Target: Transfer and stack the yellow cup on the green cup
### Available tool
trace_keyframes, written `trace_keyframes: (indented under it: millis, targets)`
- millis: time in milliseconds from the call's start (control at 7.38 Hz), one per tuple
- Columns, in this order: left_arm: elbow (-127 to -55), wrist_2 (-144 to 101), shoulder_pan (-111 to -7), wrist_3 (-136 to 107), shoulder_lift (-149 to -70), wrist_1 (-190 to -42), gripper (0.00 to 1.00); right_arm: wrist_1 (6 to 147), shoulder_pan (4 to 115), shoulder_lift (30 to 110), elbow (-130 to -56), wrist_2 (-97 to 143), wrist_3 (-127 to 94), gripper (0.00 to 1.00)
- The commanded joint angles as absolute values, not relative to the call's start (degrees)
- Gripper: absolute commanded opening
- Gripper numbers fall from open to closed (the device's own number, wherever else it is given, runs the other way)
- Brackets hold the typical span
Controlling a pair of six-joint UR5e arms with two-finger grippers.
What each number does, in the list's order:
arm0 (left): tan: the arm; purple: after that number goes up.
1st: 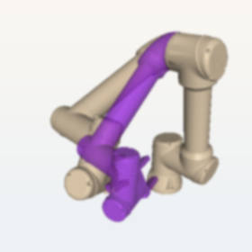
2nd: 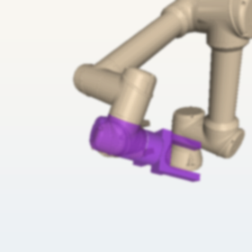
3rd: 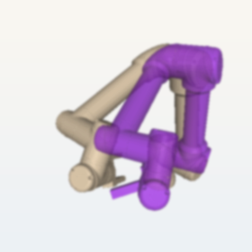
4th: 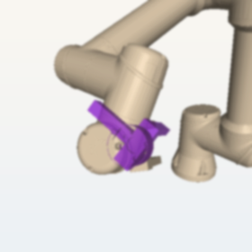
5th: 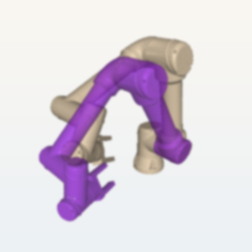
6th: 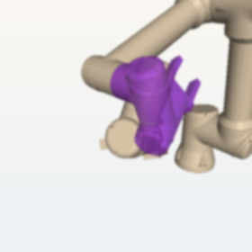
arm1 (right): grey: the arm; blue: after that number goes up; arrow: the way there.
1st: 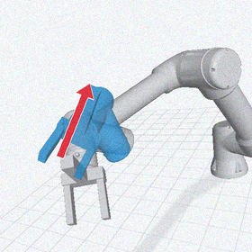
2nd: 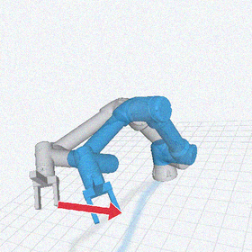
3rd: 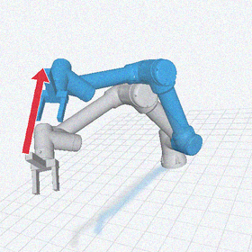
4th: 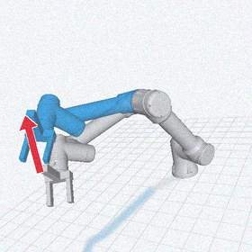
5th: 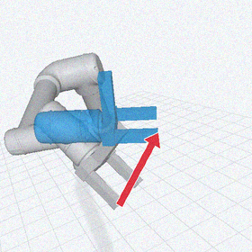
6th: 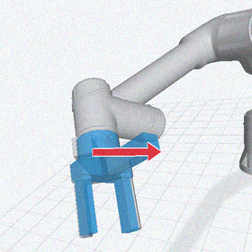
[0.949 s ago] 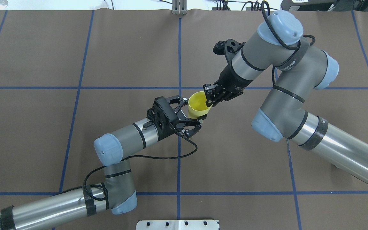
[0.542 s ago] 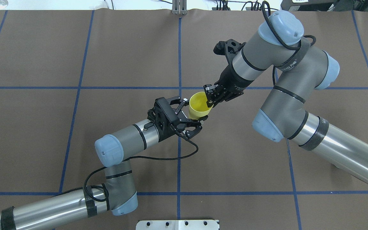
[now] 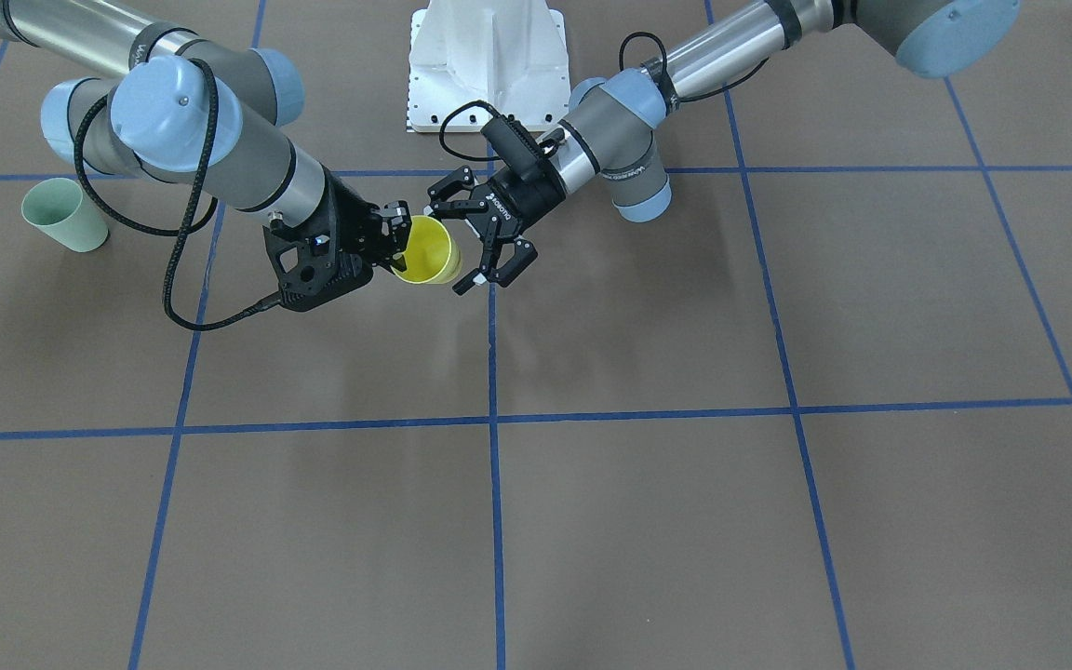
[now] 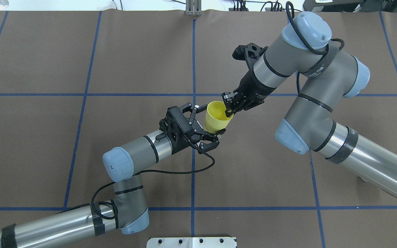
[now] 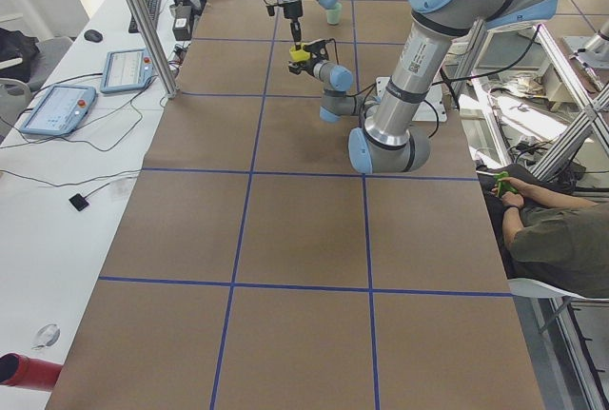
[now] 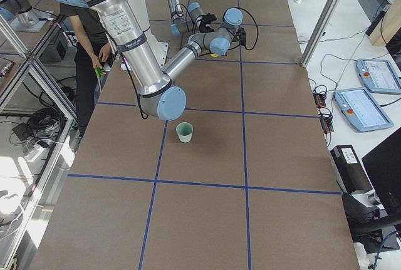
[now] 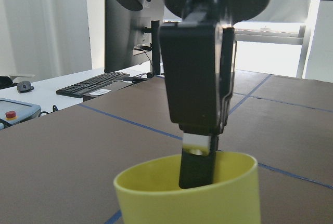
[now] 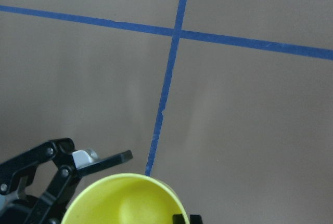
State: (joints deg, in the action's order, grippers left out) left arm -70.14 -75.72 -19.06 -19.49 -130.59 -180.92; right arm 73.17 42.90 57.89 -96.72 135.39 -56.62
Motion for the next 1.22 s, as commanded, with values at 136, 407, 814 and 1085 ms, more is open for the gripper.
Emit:
trace_keyframes:
  millis: [136,407,814,1085]
  targets:
    - [-73.47,-75.67,-18.99,-19.60,-128.15,-180.88,1.00,74.09,46.13,61.06,-100.79,135.53,-57.12,0.00]
    - [-73.48,-75.67,-19.07,-19.77,-127.88,-180.70,1.00,74.09,53.14,67.90,-106.32,134.74,-59.58,0.00]
    - [-72.17,-65.78,-19.86,-23.26,-127.27,-179.83,1.00,74.09,57.74,90.26,-121.23,127.84,-59.68,0.00]
    - [-71.37,-65.92,-22.58,-28.54,-127.09,-174.49,1.00,74.09,57.92,101.73,-126.54,125.16,-59.68,0.00]
